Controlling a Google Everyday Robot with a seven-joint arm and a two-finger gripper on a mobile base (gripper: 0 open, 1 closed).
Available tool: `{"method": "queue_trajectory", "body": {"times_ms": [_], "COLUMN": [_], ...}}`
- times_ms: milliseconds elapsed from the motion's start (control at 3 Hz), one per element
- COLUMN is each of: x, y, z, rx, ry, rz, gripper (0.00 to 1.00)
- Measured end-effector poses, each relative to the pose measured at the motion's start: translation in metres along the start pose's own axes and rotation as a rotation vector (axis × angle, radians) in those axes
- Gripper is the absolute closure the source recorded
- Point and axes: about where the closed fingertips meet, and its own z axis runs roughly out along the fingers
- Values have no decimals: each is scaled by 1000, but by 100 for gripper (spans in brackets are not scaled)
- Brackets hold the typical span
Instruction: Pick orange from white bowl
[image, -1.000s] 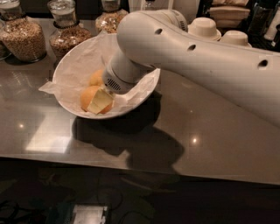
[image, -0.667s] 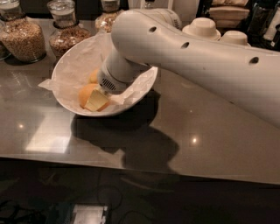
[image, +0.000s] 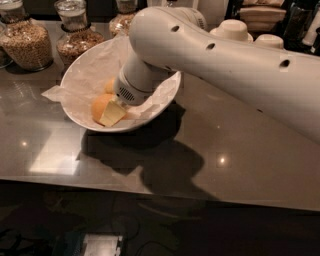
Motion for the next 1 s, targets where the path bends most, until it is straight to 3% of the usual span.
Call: {"method": "queue_trajectory", "body": {"times_ms": [333,667,1000], "x": [-4,-4,-5], "y": [-1,-1,-12], "z": [4,3,7], "rx": [-25,-25,-46], "ry": [12,12,-21], "rz": [-14,-14,-57], "gripper": [100,100,100]}}
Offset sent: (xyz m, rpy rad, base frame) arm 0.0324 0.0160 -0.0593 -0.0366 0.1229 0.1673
